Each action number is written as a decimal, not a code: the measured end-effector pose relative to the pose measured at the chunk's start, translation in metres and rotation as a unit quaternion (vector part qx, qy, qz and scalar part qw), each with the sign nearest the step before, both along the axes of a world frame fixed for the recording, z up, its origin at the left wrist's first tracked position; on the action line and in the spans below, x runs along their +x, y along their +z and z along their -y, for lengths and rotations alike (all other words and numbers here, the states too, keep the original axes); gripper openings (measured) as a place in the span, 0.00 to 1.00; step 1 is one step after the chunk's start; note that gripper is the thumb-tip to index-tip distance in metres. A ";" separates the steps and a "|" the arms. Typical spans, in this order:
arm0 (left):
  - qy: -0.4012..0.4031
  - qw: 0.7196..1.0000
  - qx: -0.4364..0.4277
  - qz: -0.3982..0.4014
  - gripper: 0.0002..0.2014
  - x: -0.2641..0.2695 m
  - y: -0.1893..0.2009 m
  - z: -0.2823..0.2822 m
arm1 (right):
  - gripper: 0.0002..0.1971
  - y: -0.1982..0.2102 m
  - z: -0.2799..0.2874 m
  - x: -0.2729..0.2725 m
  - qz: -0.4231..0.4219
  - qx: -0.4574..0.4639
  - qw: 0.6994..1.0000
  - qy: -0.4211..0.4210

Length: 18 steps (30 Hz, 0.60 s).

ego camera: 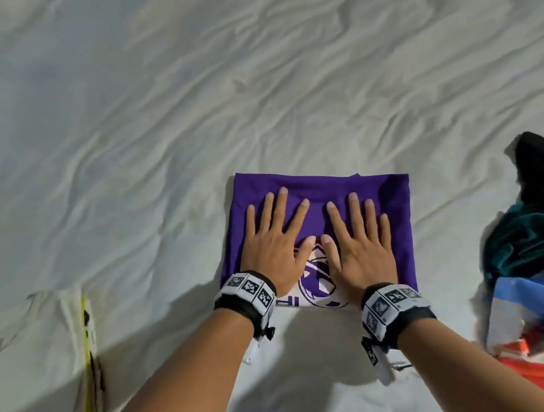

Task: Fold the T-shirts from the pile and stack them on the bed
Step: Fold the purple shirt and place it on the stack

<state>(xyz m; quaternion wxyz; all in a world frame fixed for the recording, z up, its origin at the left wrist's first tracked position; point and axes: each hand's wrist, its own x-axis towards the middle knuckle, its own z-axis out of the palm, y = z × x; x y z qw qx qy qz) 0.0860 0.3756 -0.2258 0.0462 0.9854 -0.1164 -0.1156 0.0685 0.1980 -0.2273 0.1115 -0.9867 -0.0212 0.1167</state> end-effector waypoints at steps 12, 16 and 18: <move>0.211 0.976 0.013 0.046 0.33 -0.003 0.008 -0.041 | 0.36 0.010 0.011 0.004 0.012 -0.028 0.994 -0.104; 0.090 0.995 -0.038 0.034 0.31 -0.039 0.009 0.012 | 0.33 0.008 -0.036 -0.022 0.001 0.031 0.999 -0.026; 0.095 0.995 -0.021 0.018 0.31 -0.051 -0.003 0.010 | 0.32 -0.001 -0.034 -0.035 0.001 0.012 1.000 -0.015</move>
